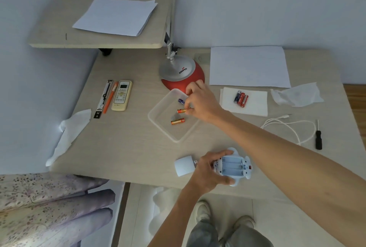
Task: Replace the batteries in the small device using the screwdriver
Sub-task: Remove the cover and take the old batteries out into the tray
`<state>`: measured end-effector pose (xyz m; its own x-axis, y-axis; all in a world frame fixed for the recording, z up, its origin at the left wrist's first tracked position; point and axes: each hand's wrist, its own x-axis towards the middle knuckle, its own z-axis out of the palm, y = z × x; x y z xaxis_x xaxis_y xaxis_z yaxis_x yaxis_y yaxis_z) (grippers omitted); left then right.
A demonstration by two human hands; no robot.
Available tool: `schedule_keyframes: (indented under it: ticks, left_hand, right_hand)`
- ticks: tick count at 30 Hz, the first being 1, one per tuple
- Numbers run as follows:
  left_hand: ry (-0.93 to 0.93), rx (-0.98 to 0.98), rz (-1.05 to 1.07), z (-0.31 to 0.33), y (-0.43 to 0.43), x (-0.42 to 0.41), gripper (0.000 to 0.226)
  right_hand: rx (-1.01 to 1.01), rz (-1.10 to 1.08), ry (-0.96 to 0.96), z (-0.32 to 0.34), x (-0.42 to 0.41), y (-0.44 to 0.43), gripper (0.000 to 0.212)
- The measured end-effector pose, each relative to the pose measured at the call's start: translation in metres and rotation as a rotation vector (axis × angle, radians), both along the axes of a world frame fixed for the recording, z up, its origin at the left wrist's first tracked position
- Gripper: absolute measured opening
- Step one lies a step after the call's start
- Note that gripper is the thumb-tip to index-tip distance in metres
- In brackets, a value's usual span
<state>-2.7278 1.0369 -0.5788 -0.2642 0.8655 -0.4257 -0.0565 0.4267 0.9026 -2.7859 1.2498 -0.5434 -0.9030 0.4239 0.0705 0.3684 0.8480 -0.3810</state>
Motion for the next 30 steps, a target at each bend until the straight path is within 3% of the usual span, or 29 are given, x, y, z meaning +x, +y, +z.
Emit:
schedule_keyframes:
  ticks: [11, 16, 22, 24, 30]
  left_hand:
    - [0.006, 0.01, -0.004, 0.001, -0.001, 0.0, 0.083]
    - [0.002, 0.001, -0.021, -0.001, 0.0, -0.002, 0.083]
    - [-0.007, -0.011, -0.033, -0.004, 0.001, -0.005, 0.085]
    - [-0.019, -0.008, -0.036, -0.005, 0.001, -0.006, 0.086]
    - [-0.034, -0.014, -0.035, -0.005, 0.002, -0.008, 0.086]
  right_hand:
    - [-0.021, -0.077, -0.143, -0.004, -0.005, 0.0, 0.022]
    - [-0.26, -0.22, 0.103, 0.024, 0.034, 0.007, 0.028]
    - [-0.453, -0.473, 0.281, 0.041, 0.147, -0.006, 0.026]
    - [-0.538, -0.514, 0.261, 0.034, 0.187, -0.024, 0.03]
    - [-0.797, -0.421, -0.023, 0.001, 0.256, -0.082, 0.071]
